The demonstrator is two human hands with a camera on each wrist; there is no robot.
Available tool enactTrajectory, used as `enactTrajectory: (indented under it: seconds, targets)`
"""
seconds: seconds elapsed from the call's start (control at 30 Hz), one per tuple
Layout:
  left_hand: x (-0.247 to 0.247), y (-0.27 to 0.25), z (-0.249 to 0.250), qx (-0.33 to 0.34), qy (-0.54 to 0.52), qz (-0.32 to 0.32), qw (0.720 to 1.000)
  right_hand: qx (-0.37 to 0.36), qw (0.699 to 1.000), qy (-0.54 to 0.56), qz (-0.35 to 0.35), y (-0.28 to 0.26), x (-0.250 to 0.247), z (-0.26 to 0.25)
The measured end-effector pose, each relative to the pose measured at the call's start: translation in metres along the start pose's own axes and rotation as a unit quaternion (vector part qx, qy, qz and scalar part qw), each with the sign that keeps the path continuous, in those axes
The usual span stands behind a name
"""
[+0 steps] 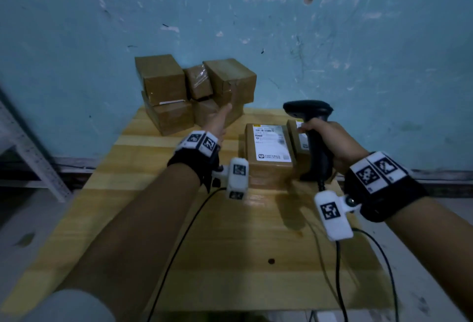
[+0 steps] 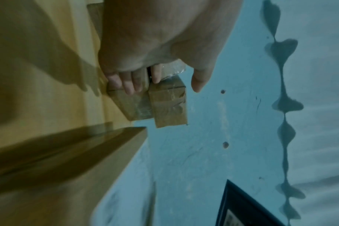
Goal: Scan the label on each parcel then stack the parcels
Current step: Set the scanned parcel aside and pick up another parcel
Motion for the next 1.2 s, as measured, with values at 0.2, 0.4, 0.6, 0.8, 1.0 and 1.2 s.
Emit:
enactTrajectory:
  seconds: [0.2, 0.4, 0.6, 0.8, 1.0, 1.2]
  targets:
    - [-0.001, 0.034, 0.037, -0.031, -0.038, -0.011, 0.999, 0.064, 0.994, 0.039, -0.08, 0.033, 0.053, -0.024]
    - [-0.003, 0.051, 0.051, -0.035, -0.037, 0.029, 0.998, 0.071, 0.99, 0.083, -0.092, 0.071, 0.08, -0.051]
    - [0.006, 0.079, 0.075, 0.044, -0.001, 0.022, 0.999, 0.039, 0.991, 0.111, -0.068, 0.11, 0.094, -0.079]
    - [0.004, 0.09, 0.071, -0.001, -0.018, 0.033, 0.999, 0.02, 0.988, 0.137, -0.074, 0.12, 0.12, -0.079]
    - [0.009, 0.092, 0.074, 0.01, -0.064, 0.02, 0.998, 0.037, 0.982, 0.165, -0.083, 0.125, 0.127, -0.072]
    - [0.026, 0.11, 0.071, 0.024, -0.085, -0.017, 0.996, 0.039, 0.978, 0.189, -0.076, 0.118, 0.12, -0.066]
Point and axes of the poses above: each hand's wrist, its own y-axis towards the middle knuckle, its own x-axis out of the palm, z = x × y, the point moved 7 cm from there along y, towards the middle knuckle, and after that the axes turned 12 degrees about z, right-handed, at the moved point
